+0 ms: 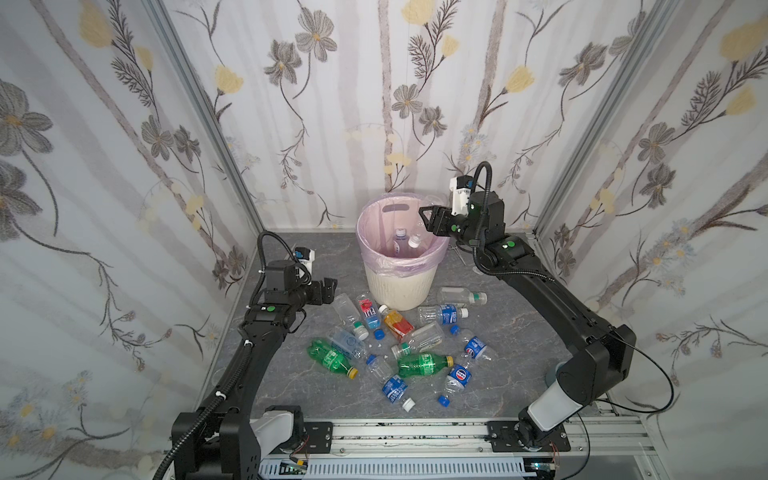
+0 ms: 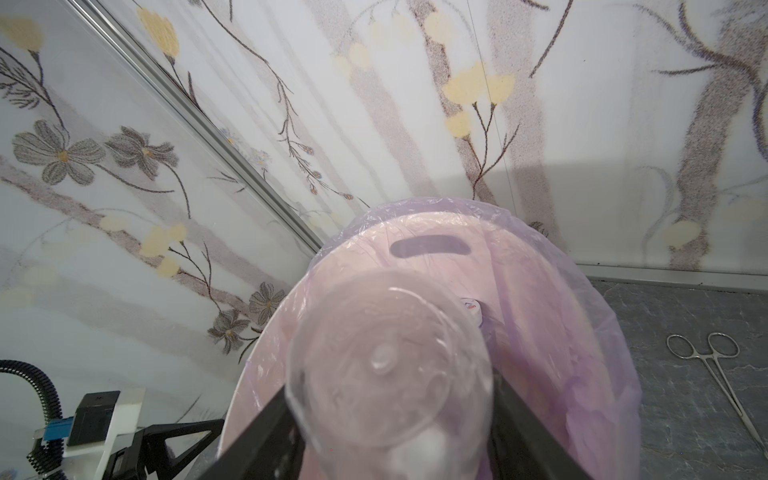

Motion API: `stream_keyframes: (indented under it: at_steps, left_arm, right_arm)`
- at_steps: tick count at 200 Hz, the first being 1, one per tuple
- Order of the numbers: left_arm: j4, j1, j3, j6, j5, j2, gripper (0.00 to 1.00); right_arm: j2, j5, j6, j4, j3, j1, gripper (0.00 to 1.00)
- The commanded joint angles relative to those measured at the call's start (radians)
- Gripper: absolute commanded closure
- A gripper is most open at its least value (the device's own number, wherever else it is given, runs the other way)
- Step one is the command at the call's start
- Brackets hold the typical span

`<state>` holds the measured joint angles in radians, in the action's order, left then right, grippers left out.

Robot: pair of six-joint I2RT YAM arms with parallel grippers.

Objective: Put the plastic bottles in the bin
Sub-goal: 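Lower the clear bottle into the bin and open the right gripper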

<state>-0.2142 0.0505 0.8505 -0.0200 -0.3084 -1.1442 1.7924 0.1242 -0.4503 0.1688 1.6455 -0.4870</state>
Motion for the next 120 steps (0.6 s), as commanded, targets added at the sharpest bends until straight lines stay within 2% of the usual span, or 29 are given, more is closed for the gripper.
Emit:
stream_keyframes:
  at_steps: [1,74,100,120]
  left_arm:
    - [0.024,-0.001,-0.001,0.0,-0.003,0.001,0.08]
    - [0.026,-0.001,-0.002,0.019,-0.001,-0.007,0.08]
    - [0.023,-0.001,-0.01,0.09,0.012,-0.006,0.1]
    - [0.007,-0.001,-0.032,0.149,0.044,0.015,0.09]
  right_arm:
    - [0.001,-0.015,0.034,0.01,0.014,-0.005,0.32]
    - [-0.063,0.016,0.11,0.05,0.028,-0.009,0.21]
    - [-0.121,0.035,0.159,0.077,0.0,-0.01,0.19]
    - [-0.225,0.03,0.204,0.068,-0.095,-0.003,0.16]
